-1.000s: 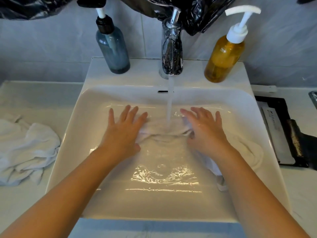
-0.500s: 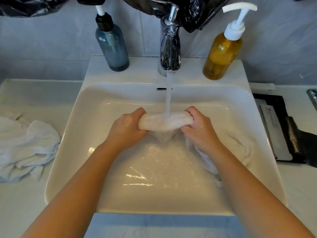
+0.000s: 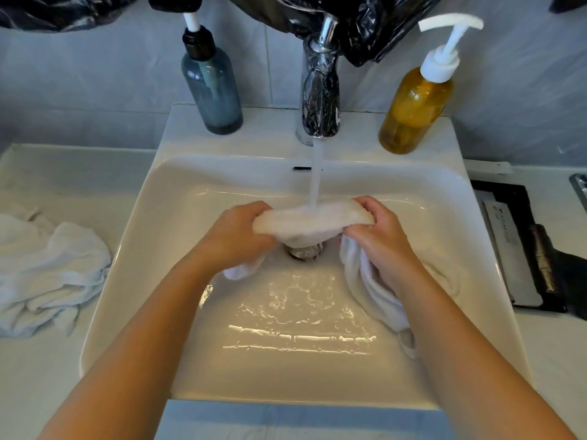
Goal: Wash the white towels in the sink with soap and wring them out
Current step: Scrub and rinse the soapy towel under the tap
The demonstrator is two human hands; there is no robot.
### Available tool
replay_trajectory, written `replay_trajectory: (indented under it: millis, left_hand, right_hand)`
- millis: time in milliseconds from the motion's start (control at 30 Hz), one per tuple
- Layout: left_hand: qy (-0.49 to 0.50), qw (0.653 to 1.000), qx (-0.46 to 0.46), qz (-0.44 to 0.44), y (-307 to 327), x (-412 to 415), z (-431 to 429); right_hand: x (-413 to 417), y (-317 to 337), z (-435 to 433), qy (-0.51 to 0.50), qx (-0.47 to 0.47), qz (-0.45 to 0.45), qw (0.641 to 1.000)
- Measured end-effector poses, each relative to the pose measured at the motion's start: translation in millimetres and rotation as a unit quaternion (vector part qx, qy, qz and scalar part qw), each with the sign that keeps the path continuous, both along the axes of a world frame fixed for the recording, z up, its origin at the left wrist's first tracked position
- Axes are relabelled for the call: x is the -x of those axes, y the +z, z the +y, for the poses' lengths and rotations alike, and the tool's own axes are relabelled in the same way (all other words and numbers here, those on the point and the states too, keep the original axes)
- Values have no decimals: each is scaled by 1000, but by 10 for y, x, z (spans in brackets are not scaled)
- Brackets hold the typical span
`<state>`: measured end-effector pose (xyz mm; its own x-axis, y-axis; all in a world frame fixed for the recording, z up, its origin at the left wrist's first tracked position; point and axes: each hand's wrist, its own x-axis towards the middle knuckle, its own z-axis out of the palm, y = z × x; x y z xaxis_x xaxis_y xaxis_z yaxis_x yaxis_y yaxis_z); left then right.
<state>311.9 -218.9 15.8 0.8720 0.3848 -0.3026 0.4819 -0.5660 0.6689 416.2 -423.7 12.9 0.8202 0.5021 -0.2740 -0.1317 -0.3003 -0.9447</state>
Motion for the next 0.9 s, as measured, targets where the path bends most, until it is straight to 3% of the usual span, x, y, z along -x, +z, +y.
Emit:
replay_trajectory:
  millis: [67, 133, 200, 267, 333, 467, 633, 733, 900]
  left_hand:
    - [97, 965, 221, -102, 28, -33, -75]
    - [158, 880, 410, -181, 16, -89, -149]
    - [218, 789, 538, -203, 12, -172, -230]
    - [256, 735, 601, -183, 24, -275, -323]
    - [256, 747, 597, -139, 25, -368, -469]
    - [301, 835, 446, -116, -149, -537, -783]
    - [322, 883, 334, -73, -244, -631, -834]
    - [335, 867, 365, -51, -141, -571, -787]
    - [306, 823, 441, -186, -118, -428, -513]
  right_hand:
    - [-9, 2, -13, -5, -26, 10, 1000]
    - [10, 4, 6, -10, -88, 26, 996]
    - [40, -21, 34, -3, -135, 25, 991]
    - [106, -11, 99, 1, -144, 22, 989]
    - [172, -11, 177, -18, -137, 4, 990]
    - [265, 30, 367, -83, -128, -43, 987]
    - [180, -56, 569, -182, -60, -57, 980]
    - [27, -73, 594, -214, -19, -46, 976]
    - [-26, -5, 504, -207, -55, 67, 974]
